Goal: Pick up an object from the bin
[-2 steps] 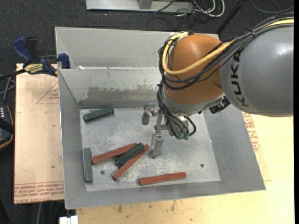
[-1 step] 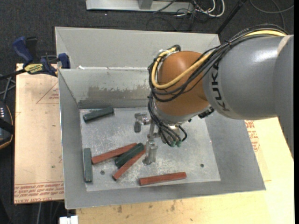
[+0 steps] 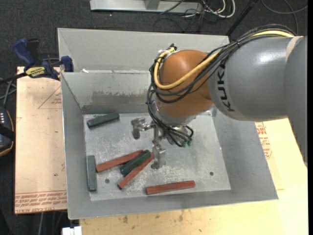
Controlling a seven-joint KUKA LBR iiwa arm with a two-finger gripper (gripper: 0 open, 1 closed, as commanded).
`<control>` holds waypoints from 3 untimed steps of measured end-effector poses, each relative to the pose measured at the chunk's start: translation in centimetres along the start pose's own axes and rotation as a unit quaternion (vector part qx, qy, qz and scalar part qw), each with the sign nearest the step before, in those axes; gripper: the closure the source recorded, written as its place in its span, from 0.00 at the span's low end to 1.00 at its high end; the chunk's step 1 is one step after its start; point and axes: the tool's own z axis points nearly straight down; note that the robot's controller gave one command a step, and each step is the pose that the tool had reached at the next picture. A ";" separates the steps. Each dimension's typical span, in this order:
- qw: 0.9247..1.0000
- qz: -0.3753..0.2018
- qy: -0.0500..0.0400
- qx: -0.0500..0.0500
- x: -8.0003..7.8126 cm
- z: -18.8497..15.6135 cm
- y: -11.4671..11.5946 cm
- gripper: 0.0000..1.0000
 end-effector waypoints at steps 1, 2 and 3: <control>1.000 0.007 0.000 0.000 0.6 3.9 1.0 0.00; 0.994 -0.110 0.000 0.000 0.1 8.2 0.2 0.00; 0.998 -0.068 0.000 0.000 1.0 8.7 0.6 1.00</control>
Offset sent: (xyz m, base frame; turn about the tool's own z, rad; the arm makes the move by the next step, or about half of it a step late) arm -0.0012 -0.0008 -0.0870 -0.2263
